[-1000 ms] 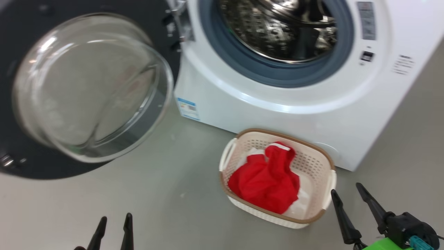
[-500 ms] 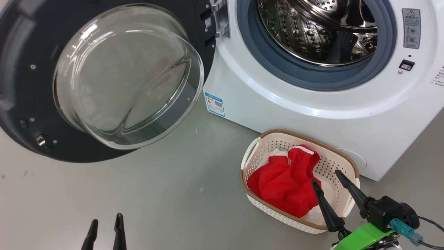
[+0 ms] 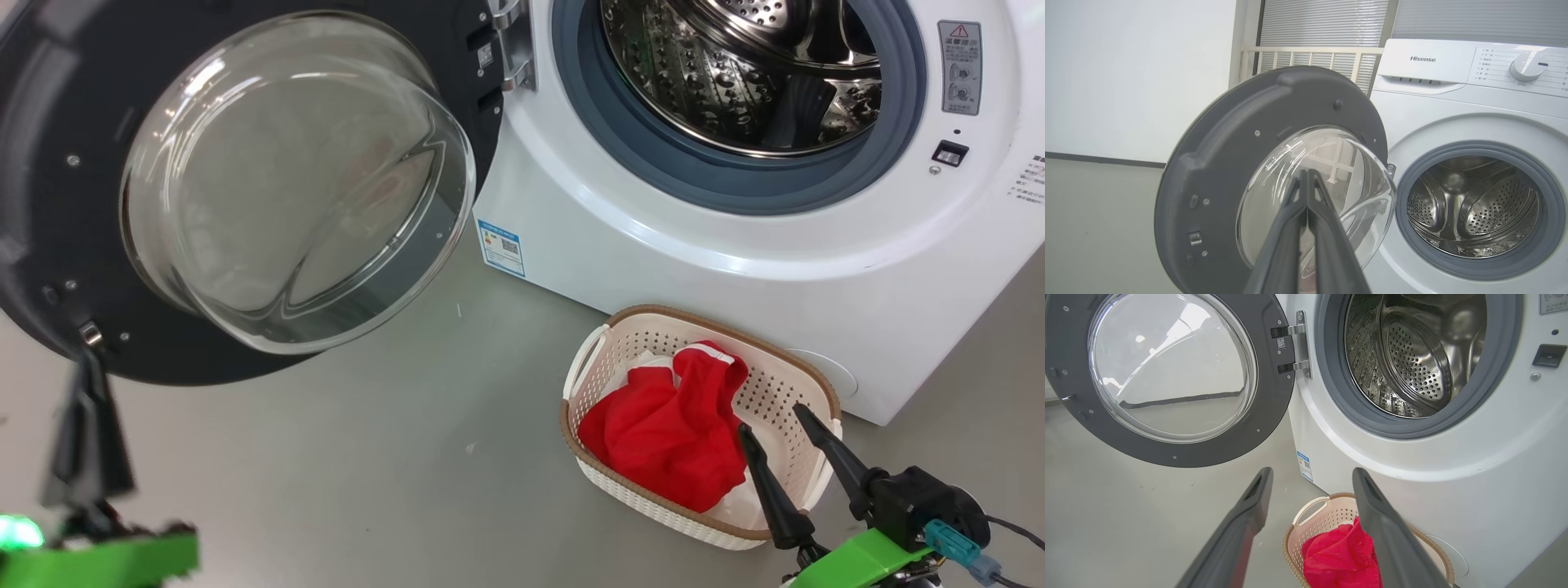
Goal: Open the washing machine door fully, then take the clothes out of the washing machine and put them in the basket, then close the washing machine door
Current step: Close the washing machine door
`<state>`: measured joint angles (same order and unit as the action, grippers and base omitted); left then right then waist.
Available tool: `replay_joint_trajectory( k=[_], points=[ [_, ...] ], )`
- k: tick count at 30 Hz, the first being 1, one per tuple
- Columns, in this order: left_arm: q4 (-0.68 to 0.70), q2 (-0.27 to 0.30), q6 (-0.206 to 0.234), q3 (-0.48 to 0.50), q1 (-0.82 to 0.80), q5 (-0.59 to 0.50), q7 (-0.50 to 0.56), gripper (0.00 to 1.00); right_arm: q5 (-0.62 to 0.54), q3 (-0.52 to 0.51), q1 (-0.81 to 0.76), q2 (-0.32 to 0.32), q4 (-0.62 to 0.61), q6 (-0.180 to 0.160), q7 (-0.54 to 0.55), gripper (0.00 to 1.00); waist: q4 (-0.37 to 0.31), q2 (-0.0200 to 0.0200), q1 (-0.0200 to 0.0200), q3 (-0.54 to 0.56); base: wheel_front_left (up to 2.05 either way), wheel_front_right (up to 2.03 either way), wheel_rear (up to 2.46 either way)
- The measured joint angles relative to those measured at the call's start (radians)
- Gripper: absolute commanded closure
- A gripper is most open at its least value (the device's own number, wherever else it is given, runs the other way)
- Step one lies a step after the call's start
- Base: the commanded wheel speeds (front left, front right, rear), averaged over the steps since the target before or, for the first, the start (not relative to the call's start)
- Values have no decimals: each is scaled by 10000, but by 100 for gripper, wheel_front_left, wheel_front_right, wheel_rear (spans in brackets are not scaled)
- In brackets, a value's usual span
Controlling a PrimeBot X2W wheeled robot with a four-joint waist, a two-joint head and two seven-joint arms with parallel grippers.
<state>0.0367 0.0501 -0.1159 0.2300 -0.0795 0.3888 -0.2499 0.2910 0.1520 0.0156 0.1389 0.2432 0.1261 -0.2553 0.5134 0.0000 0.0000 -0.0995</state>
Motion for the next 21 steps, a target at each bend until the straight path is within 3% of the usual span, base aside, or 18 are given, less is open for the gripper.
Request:
replay_joint_trajectory(
  k=[4, 9, 11, 16, 21],
  points=[
    [307, 706, -81, 514, -1216, 6, -71, 100, -4, -169, -176, -81, -88, 0, 0, 0, -17, 0, 0, -39, 0, 0, 0],
    [-52, 2243, -90, 711, -3161, 608, -77, 100, -21, -311, -232, -128, -146, 0, 0, 0, -34, 0, 0, -134, 0, 0, 0],
    [-232, 2543, -90, 706, -3540, 756, -81, 100, -25, -349, -236, -134, -155, 0, 0, 0, -39, 0, 0, -153, 0, 0, 0],
    [-1845, 3831, -92, 499, -5097, 1611, -82, 100, -127, -479, -422, -213, -270, 0, 0, 0, -65, 0, 1, -240, 0, 0, 0],
    [-4337, 4677, -92, 94, -6426, 2922, -81, 100, -297, -512, -471, -276, -353, 0, 0, 0, -116, 0, 0, -437, 0, 0, 0]
  ],
)
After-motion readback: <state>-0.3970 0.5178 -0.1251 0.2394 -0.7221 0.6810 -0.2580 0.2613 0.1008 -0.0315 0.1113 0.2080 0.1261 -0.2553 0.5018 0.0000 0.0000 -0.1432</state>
